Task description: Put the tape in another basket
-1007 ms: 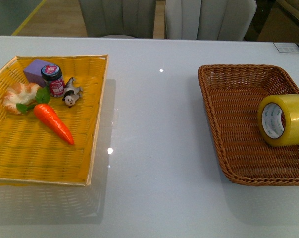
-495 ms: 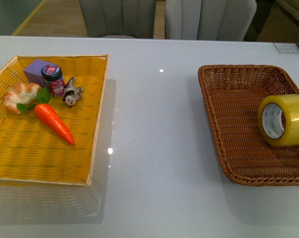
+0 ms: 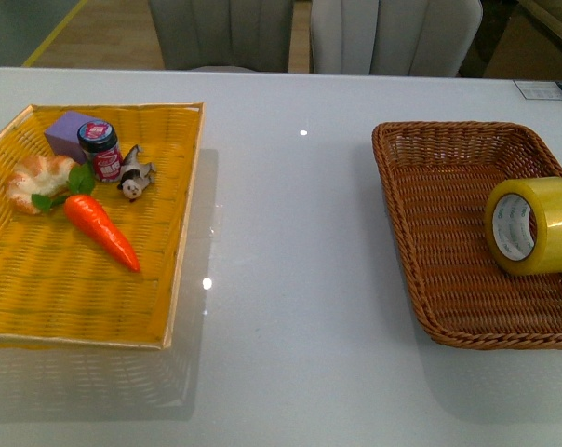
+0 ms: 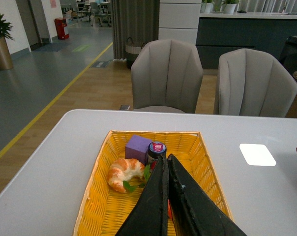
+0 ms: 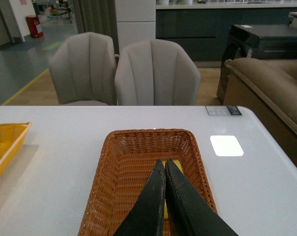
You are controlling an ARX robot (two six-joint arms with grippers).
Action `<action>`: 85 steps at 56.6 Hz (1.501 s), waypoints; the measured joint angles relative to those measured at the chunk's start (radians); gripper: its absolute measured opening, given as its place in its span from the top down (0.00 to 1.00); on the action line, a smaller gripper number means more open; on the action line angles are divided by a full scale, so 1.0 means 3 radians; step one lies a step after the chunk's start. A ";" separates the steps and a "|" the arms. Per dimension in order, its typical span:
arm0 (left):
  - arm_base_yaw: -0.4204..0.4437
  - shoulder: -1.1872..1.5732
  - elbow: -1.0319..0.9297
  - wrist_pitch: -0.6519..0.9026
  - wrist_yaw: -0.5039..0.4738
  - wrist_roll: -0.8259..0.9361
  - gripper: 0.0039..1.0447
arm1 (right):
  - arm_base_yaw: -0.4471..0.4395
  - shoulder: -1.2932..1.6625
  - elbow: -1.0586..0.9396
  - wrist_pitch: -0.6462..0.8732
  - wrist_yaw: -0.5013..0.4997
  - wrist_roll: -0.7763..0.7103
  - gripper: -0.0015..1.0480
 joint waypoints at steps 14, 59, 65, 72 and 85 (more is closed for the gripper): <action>0.0000 -0.0235 0.0000 -0.0240 0.0000 0.0000 0.99 | 0.0000 -0.0001 0.0000 -0.0001 0.0000 0.0000 0.98; 0.0003 -0.0799 0.0001 -0.0860 0.0000 0.0003 0.38 | 0.0000 -0.0005 0.0000 -0.0001 0.0000 -0.0001 0.39; 0.0003 -0.0799 0.0001 -0.0860 0.0000 0.0003 0.19 | 0.0000 -0.0005 0.0000 -0.0001 0.0000 -0.0001 0.23; 0.0003 -0.0799 0.0001 -0.0860 0.0000 0.0009 0.08 | 0.0000 -0.0005 0.0000 -0.0001 0.0000 0.0000 0.08; 0.0003 -0.0800 0.0001 -0.0860 0.0000 0.0009 0.08 | 0.0000 -0.0005 0.0000 -0.0001 0.0000 -0.0001 0.09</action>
